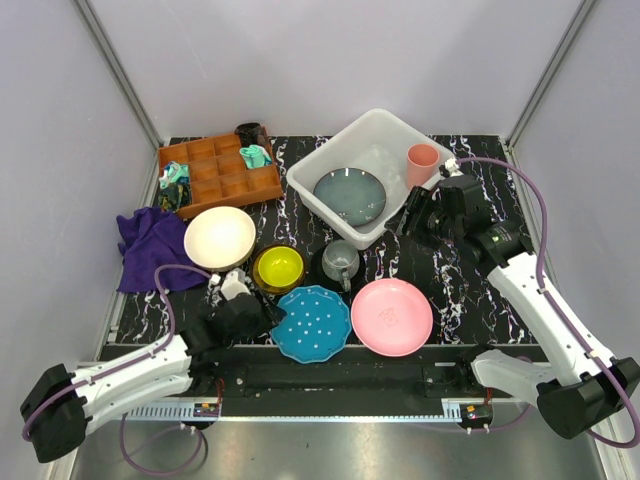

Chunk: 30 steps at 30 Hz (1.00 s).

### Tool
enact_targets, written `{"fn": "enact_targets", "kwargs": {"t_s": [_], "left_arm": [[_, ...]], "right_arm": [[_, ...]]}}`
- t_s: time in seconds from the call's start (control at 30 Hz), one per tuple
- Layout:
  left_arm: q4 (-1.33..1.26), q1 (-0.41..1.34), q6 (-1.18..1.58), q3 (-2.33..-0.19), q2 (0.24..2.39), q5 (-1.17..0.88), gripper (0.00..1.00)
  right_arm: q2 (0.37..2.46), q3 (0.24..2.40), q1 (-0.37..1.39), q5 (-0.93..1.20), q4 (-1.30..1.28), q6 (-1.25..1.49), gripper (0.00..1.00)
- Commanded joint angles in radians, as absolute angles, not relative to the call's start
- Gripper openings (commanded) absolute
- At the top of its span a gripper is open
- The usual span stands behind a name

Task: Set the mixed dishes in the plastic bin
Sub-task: Pick up the plate at the center of the board.

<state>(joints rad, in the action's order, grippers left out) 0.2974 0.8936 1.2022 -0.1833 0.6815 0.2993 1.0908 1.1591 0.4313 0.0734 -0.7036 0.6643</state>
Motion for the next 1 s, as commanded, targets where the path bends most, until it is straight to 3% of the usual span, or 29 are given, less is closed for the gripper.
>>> {"fn": "enact_targets", "kwargs": {"t_s": [0.0, 0.37, 0.7, 0.97], "left_arm": [[0.316, 0.905, 1.2, -0.137, 0.67, 0.279, 0.51], [0.305, 0.907, 1.198, -0.115, 0.667, 0.265, 0.32], [0.307, 0.907, 1.204, -0.113, 0.647, 0.256, 0.0], [0.373, 0.907, 1.218, -0.152, 0.559, 0.262, 0.0]], "right_arm": [[1.075, 1.154, 0.436, 0.098, -0.683, 0.675, 0.67], [1.071, 1.132, 0.437, 0.11, -0.67, 0.686, 0.67], [1.071, 1.124, 0.439, 0.115, -0.666, 0.687, 0.67], [1.062, 1.104, 0.437, 0.115, -0.666, 0.684, 0.67]]}}
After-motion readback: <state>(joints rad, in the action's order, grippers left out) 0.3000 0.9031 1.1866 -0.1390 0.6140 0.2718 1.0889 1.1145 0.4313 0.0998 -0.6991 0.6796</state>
